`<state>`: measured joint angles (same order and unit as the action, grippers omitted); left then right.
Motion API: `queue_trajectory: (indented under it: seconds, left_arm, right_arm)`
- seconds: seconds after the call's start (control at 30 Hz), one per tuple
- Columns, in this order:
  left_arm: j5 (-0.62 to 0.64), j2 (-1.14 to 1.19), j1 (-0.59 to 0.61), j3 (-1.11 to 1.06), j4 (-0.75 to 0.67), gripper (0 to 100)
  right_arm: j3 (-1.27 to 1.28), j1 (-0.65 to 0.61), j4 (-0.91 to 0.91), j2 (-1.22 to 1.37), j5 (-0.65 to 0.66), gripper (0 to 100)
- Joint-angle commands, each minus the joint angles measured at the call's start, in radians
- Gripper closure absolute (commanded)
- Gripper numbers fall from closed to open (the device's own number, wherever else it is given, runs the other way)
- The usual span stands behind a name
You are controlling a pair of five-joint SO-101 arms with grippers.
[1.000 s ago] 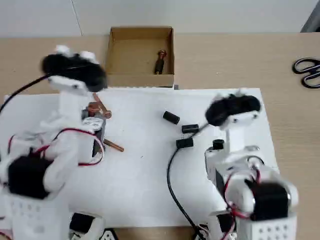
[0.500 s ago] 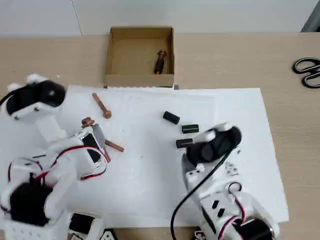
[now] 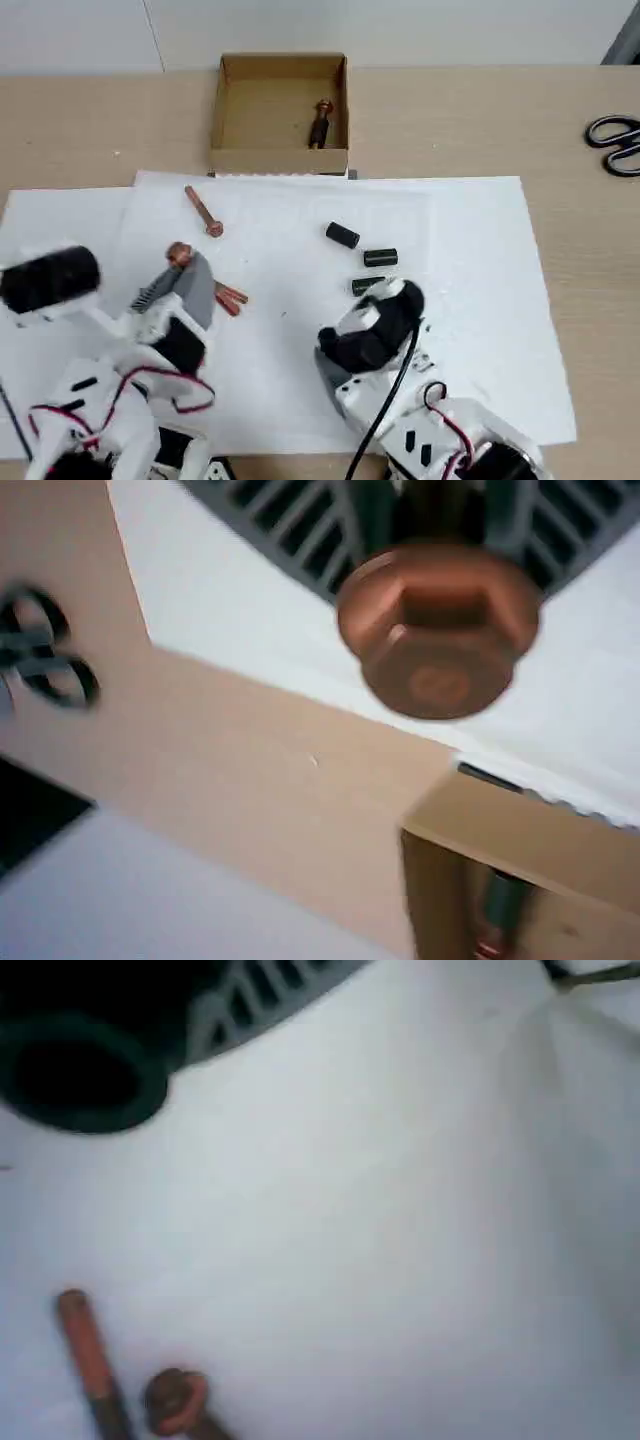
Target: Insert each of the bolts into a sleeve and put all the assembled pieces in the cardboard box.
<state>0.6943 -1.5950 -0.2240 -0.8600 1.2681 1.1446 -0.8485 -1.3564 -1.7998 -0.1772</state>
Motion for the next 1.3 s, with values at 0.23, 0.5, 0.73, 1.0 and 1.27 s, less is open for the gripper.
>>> queue_trajectory:
  seconds: [0.23,0.5,0.73,1.0,1.27]
  left_arm:
    - [-0.077,-0.221,-0.183,-0.17,-0.052,99]
    - [-0.077,-0.221,-0.265,-0.243,-0.146,99]
    - [-0.077,-0.221,-0.298,-0.254,-0.166,99]
    - [-0.077,-0.221,-0.347,-0.252,-0.163,99]
    - [-0.077,-0.221,-0.351,-0.251,-0.16,99]
  right_arm:
    - [0.006,-0.045,0.05,0.008,-0.011,99.5]
    - [0.049,-0.124,0.096,0.008,-0.015,99.5]
    - [0.06,-0.133,0.13,0.008,-0.015,99.5]
    - [0.06,-0.131,0.128,0.008,-0.015,99.5]
    - [0.06,-0.128,0.128,0.008,-0.015,99.5]
